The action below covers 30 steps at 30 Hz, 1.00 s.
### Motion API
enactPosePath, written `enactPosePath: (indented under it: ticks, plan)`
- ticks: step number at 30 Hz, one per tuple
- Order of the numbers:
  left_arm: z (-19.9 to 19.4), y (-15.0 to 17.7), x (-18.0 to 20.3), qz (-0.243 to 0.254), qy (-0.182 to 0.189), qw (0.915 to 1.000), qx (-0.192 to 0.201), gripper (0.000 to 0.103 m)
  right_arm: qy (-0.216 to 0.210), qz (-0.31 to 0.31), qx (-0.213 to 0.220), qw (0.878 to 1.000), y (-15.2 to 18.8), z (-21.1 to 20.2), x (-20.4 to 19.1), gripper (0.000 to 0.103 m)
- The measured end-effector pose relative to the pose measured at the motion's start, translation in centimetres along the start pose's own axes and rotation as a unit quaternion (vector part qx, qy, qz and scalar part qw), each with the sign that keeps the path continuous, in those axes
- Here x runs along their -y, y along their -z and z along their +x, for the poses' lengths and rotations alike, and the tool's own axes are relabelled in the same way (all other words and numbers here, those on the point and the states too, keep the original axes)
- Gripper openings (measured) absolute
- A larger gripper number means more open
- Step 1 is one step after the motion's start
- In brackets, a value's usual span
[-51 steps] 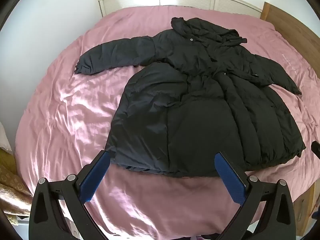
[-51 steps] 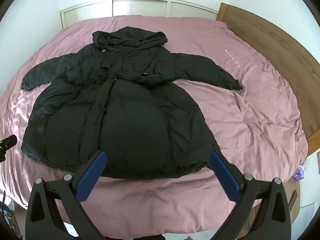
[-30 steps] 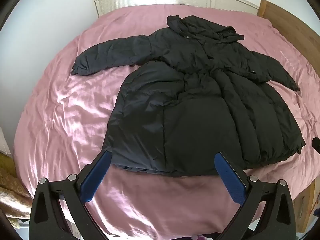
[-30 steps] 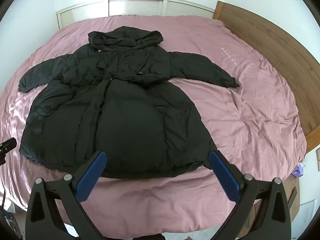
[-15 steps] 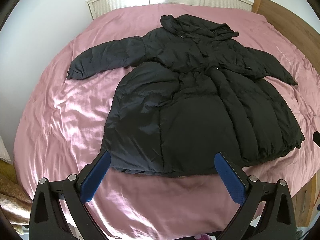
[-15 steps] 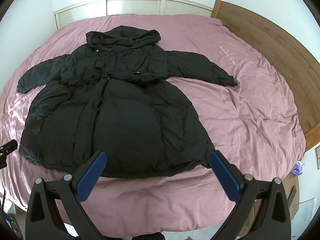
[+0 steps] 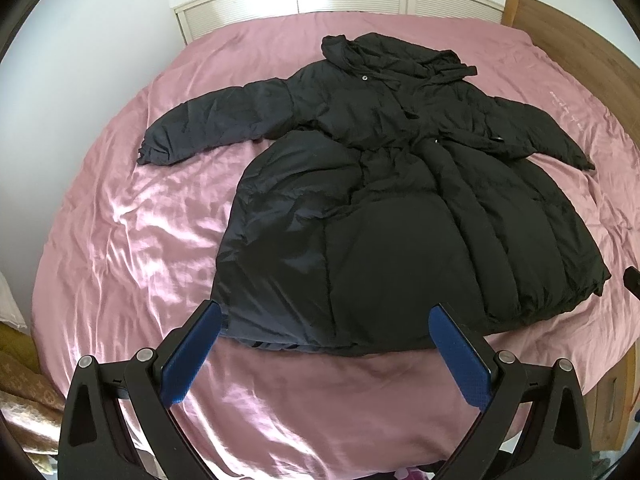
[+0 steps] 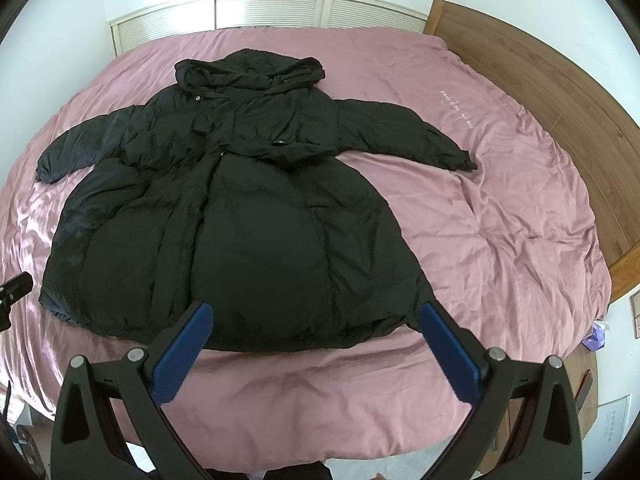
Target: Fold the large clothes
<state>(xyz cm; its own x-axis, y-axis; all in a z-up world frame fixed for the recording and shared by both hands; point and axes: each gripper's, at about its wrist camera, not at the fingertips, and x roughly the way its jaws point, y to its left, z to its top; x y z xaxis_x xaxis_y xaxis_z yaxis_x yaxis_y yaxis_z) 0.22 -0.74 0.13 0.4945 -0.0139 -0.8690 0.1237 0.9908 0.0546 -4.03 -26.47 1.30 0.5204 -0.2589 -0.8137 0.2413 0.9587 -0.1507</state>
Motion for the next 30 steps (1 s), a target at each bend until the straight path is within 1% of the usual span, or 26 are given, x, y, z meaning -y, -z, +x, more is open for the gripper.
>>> enactPosePath:
  ticks: [5, 11, 14, 18, 22, 26, 30]
  plan:
    - [-0.2, -0.3, -0.7, 0.007, 0.001, 1.0000, 0.000, 0.102, 0.005, 0.004, 0.001, 1.000, 0.2, -0.2, 0.0, 0.103]
    - [-0.3, -0.9, -1.4, 0.021, 0.004, 0.9998, 0.003, 0.102, 0.019, 0.011, 0.007, 1.000, 0.1, -1.4, 0.1, 0.103]
    - [-0.2, -1.1, -1.4, 0.033, 0.017, 0.9993, -0.002, 0.102, 0.027, 0.012, 0.011, 1.000, 0.0, -2.0, 0.1, 0.103]
    - [0.2, -1.3, -1.3, 0.045, 0.050, 0.9977, -0.012, 0.102, 0.037, 0.014, 0.014, 0.999, -0.3, -3.0, 0.4, 0.103]
    - [-0.3, -1.3, -1.0, 0.051, 0.057, 0.9970, 0.000, 0.102, 0.049, 0.016, 0.021, 0.998, -0.8, -4.1, 1.0, 0.103]
    - [-0.6, -1.7, -0.5, 0.057, 0.066, 0.9962, 0.002, 0.102, 0.050, 0.021, 0.026, 0.998, -1.1, -4.8, 1.9, 0.103]
    - [-1.1, -2.4, -0.9, 0.043, 0.070, 0.9966, 0.005, 0.102, 0.046, 0.025, 0.020, 0.998, -1.8, -4.6, 2.8, 0.103]
